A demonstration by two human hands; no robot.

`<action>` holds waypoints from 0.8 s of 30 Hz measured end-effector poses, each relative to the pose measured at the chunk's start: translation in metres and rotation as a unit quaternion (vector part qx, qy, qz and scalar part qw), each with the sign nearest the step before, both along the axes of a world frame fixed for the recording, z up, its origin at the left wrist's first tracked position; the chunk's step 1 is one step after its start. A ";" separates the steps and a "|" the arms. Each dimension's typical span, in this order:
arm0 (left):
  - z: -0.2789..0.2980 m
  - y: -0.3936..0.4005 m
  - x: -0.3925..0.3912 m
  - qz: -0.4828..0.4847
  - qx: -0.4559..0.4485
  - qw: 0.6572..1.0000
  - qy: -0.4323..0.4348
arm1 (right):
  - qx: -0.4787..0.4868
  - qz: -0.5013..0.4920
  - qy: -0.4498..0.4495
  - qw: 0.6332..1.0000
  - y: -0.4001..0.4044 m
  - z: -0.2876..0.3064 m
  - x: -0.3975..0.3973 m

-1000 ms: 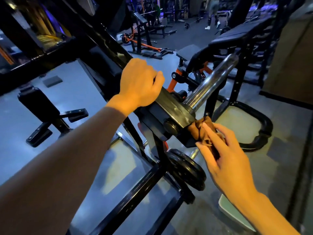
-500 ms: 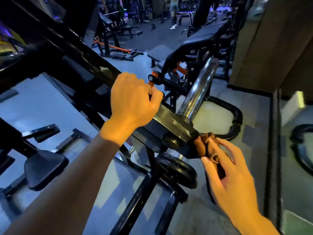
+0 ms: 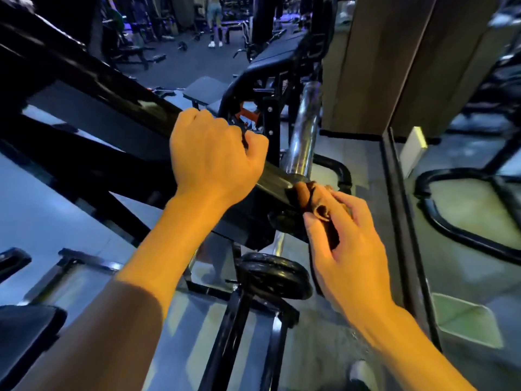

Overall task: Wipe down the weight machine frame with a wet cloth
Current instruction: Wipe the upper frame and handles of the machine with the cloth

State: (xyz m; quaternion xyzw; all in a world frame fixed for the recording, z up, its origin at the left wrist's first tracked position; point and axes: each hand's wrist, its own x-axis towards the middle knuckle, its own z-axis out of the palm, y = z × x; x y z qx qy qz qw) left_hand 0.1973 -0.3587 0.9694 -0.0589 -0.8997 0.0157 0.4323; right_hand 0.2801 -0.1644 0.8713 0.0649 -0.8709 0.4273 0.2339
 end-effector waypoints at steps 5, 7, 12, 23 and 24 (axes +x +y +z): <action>0.009 -0.008 0.004 -0.004 -0.064 0.996 -0.064 | 0.020 -0.049 -0.034 0.998 0.017 -0.009 0.017; 0.021 -0.018 0.004 -0.031 -0.100 0.991 -0.078 | 0.027 -0.061 -0.045 0.997 0.021 -0.008 0.020; 0.045 -0.048 0.003 -0.050 -0.067 0.996 -0.043 | 0.047 -0.014 -0.023 0.999 -0.011 0.023 -0.003; 0.033 -0.042 -0.001 -0.007 -0.017 1.000 -0.011 | 0.052 -0.069 -0.048 0.995 0.020 0.000 0.016; 0.032 -0.041 -0.002 -0.003 -0.014 1.000 -0.012 | 0.048 -0.065 -0.054 0.995 0.017 0.002 0.015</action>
